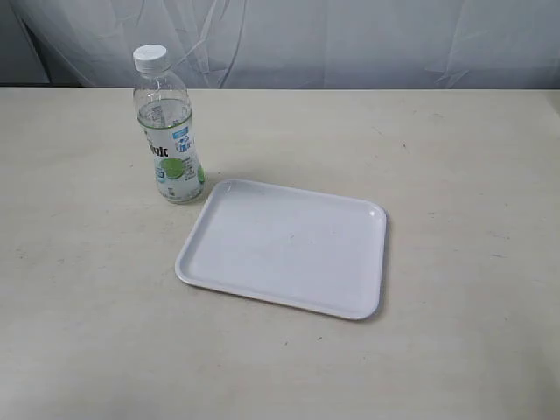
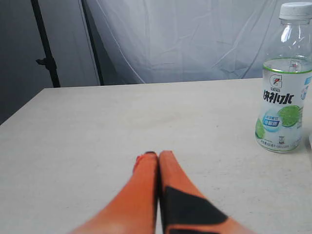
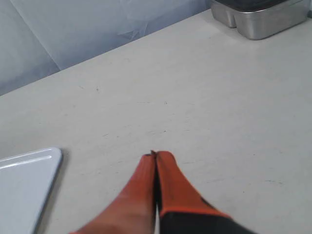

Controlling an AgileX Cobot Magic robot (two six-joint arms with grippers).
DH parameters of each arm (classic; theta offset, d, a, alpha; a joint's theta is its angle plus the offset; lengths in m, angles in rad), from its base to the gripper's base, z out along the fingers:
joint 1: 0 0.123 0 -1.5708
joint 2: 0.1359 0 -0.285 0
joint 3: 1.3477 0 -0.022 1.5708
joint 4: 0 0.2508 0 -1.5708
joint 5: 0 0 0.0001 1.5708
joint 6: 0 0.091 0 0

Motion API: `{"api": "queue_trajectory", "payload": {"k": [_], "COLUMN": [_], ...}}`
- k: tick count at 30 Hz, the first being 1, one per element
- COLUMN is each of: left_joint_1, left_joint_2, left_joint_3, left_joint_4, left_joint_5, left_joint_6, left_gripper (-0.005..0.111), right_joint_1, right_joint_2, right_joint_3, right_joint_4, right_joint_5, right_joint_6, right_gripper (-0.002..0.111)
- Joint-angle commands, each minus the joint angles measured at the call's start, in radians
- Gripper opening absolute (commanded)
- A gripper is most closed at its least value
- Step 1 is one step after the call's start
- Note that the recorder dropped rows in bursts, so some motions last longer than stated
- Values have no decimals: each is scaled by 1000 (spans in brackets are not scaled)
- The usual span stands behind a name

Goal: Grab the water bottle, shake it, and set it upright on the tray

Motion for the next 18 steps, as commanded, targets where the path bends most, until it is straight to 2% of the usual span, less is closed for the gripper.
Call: {"api": "queue_trajectory", "payload": {"k": [1,9,15,18], "left_joint_1": [0,0,0,0], "left_joint_2": [-5,-5,-5,-5], "left_joint_3": [2,2,2,2], "left_joint_4": [0,0,0,0], "left_joint_5": [-3,-3,-3,-3], "left_joint_6": [-3,-3,-3,-3], "left_gripper": [0,0,0,0], "right_joint_1": [1,1,1,1], "right_joint_2": [-6,-6,-6,-6], "right_joint_3": [4,4,4,4], "right_joint_4": [0,-44,-35,-35], "right_joint_5": [-11,-131,-344,-376], "right_joint_6": [-1,-1,3,3], "right_gripper": [-1,-1,-1,-1]}}
